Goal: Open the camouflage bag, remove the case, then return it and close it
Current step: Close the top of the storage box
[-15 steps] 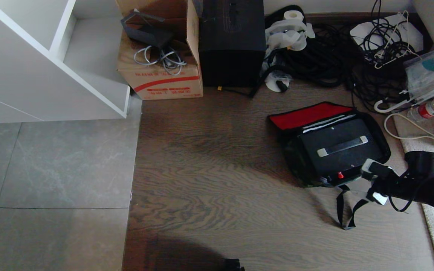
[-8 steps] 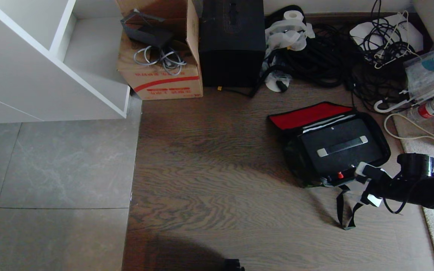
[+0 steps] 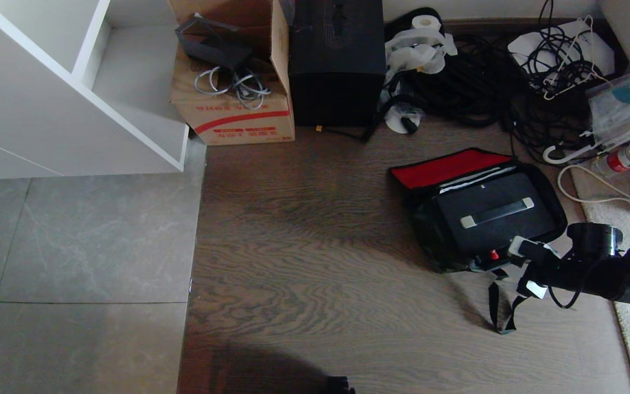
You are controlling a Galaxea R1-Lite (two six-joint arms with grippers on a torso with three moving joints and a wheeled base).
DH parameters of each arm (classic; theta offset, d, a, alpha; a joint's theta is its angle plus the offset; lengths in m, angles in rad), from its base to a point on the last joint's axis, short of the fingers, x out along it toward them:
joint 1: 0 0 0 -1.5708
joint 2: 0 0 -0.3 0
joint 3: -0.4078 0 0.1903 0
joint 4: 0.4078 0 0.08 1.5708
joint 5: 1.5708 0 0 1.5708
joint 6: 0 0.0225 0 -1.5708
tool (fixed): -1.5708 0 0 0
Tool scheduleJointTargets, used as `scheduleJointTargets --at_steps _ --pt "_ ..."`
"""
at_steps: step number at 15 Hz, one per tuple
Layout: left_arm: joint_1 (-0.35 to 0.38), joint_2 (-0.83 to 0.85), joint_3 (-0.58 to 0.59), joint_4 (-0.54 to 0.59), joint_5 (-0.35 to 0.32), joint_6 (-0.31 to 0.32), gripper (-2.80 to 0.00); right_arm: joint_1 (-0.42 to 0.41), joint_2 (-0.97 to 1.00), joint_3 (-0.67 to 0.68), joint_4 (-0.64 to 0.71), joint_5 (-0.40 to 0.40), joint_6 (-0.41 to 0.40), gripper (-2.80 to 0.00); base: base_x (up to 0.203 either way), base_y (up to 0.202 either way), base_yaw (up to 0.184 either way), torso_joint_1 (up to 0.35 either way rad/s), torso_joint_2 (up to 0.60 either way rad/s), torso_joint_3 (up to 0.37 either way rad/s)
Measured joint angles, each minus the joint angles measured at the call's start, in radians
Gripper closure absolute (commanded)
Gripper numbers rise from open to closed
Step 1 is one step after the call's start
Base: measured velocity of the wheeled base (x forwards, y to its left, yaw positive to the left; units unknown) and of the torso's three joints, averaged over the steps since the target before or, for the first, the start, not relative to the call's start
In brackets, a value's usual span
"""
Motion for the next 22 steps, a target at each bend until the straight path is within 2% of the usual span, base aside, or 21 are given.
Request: scheduleJointTargets --at_steps 1,2,11,15,17,22 --pt "0.000 0.000 0.000 0.000 0.000 0.000 0.00 0.004 0.008 -0.004 -0.001 0.000 0.001 -2.15 0.000 0.000 0.000 0.000 0.00 0.000" --pt "0.000 0.000 0.000 0.000 0.000 0.000 0.00 0.009 0.015 -0.010 -0.003 0.000 0.001 0.00 0.000 0.000 0.000 0.000 0.00 0.000" --pt "0.000 0.000 0.000 0.000 0.000 0.000 0.00 0.036 0.063 -0.055 -0.008 -0.003 0.007 0.00 0.000 0.000 0.000 0.000 0.00 0.000" --pt "0.000 0.000 0.000 0.000 0.000 0.000 0.00 0.060 0.035 -0.017 0.003 -0.012 0.033 0.00 0.000 0.000 0.000 0.000 0.00 0.000" --pt "0.000 0.000 0.000 0.000 0.000 0.000 0.00 0.107 -0.001 0.027 0.017 -0.033 0.111 0.00 0.000 0.000 0.000 0.000 0.00 0.000" --pt "0.000 0.000 0.000 0.000 0.000 0.000 0.00 0.324 -0.125 0.102 0.101 -0.146 0.428 0.00 0.000 0.000 0.000 0.000 0.00 0.000"
